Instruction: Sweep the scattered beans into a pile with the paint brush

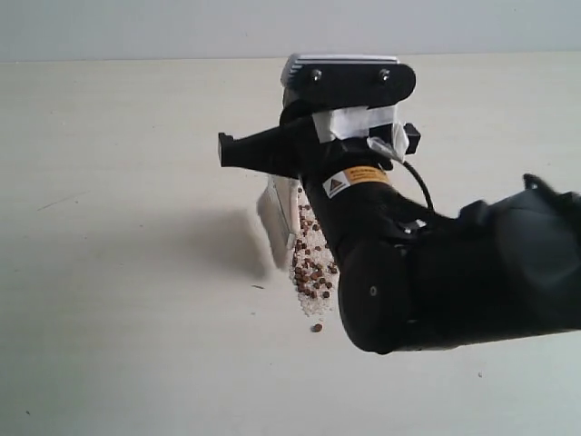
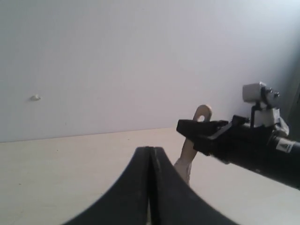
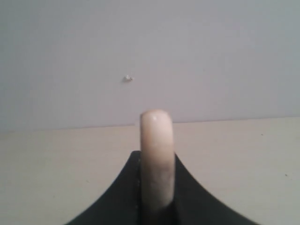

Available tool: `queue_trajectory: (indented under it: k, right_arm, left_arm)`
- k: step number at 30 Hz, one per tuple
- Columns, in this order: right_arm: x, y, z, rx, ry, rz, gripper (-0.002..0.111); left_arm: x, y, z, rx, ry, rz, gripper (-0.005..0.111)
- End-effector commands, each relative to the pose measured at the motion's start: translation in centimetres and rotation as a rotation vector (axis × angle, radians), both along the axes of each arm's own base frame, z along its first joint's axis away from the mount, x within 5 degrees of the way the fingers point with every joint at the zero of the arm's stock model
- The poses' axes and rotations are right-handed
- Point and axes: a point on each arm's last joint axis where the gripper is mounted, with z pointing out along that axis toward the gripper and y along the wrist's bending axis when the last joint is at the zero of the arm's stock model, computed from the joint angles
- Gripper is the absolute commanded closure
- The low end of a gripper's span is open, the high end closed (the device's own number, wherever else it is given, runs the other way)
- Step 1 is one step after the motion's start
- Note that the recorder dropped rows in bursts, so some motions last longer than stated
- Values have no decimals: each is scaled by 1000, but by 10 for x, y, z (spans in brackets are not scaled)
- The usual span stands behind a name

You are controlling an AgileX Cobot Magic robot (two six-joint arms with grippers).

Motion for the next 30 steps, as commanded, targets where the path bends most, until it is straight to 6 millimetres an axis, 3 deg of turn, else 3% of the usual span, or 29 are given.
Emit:
queue_trajectory:
  k: [1,2,5,8,10,22,30]
  right_arm:
    - [-12,-9,34,33,-49,104,108]
    - [-16,-14,38,32,-61,124,108]
    - [-32,-61,42,-11,-119,-7,108]
    - [-45,-100,26,-169,-111,-131,108]
    - [-49,-110,17,-210,-70,-167,108]
    - [-44,-115,-9,-396,3,-213,108]
    - [-38,-98,-34,-228,60,-183,108]
  left_arm:
    - [-1,0,-1,-17,2,2,107]
    - [-1,0,-1,-17,2,2,107]
    - [-1,0,-1,-17,2,2,107]
    - [-1,0,-1,-17,2,2,107]
    - [-1,0,-1,-17,2,2,107]
    - [-1,0,-1,-17,3,3,107]
    - [-1,0,-1,-17,3,3,107]
